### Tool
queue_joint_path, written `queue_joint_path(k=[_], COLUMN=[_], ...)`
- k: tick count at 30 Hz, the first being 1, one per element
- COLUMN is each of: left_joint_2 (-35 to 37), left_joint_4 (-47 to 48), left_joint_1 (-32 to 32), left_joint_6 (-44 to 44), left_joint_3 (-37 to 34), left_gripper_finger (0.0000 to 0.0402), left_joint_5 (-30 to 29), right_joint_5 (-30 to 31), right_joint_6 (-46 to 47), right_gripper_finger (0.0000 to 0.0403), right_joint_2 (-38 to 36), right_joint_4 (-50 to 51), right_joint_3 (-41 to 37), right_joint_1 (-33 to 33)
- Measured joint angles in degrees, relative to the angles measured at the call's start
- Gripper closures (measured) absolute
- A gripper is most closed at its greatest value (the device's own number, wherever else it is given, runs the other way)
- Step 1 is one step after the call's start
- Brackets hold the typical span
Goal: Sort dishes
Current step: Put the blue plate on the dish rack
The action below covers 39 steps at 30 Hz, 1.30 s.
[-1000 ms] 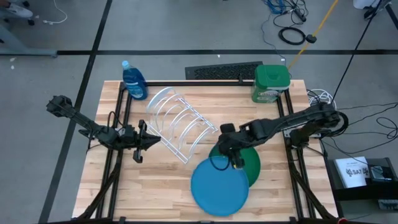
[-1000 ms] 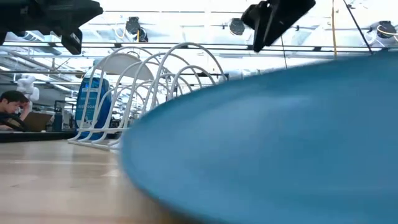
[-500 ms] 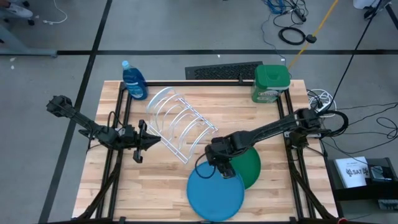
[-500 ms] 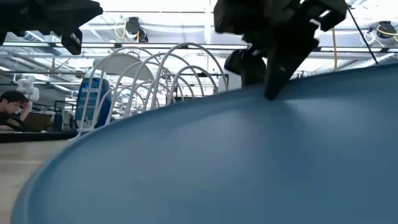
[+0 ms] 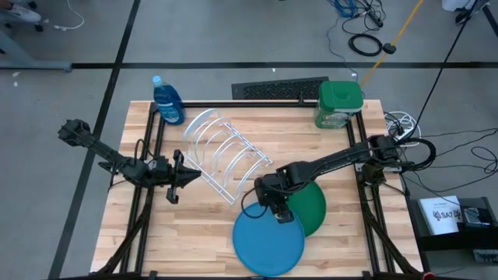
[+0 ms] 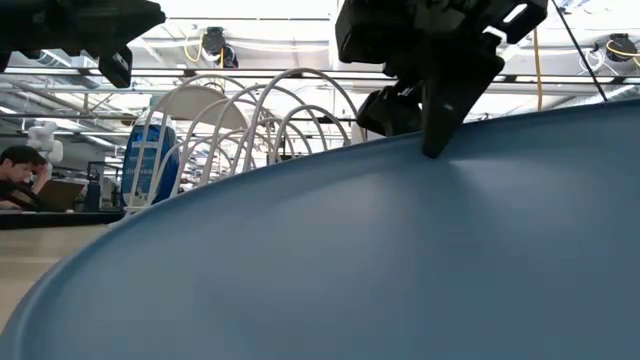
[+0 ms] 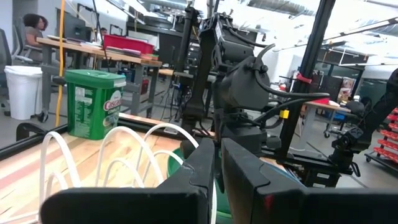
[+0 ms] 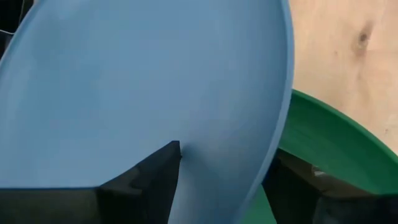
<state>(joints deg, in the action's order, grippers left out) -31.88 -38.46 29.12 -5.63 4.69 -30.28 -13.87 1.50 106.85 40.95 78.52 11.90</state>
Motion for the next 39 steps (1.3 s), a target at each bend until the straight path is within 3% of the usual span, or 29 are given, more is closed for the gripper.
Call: queue_joint_path(k=[8, 21, 31, 39], left_joint_2=[0.0, 0.0, 0.0, 0.0], left_joint_4=[0.0, 0.0, 0.0, -0.1], left_joint_1=[0.0, 0.0, 0.0, 0.0], left_joint_6=[0.0, 0.0, 0.1, 0.1], left_joint_3=[0.0, 0.0, 0.0, 0.0], left_gripper_finger=[0.0371, 0.0371, 0.0371, 0.0371], left_joint_5=[0.0, 0.0, 0.0, 0.1], right_joint_5=[-0.1, -3.2, -4.2, 2.6], right_joint_6=[-0.7, -4.7, -6.0, -10.8], right_gripper_finger=[0.0251, 0.0380, 0.0395, 0.0396], right_joint_2=[0.0, -0.1, -0.8, -6.3], right_joint_4=[0.0, -0.1, 2.2, 4.9], right_joint_3=[0.0, 0.2, 1.6, 6.9], right_joint_1=[0.0, -0.9, -1.0, -0.9])
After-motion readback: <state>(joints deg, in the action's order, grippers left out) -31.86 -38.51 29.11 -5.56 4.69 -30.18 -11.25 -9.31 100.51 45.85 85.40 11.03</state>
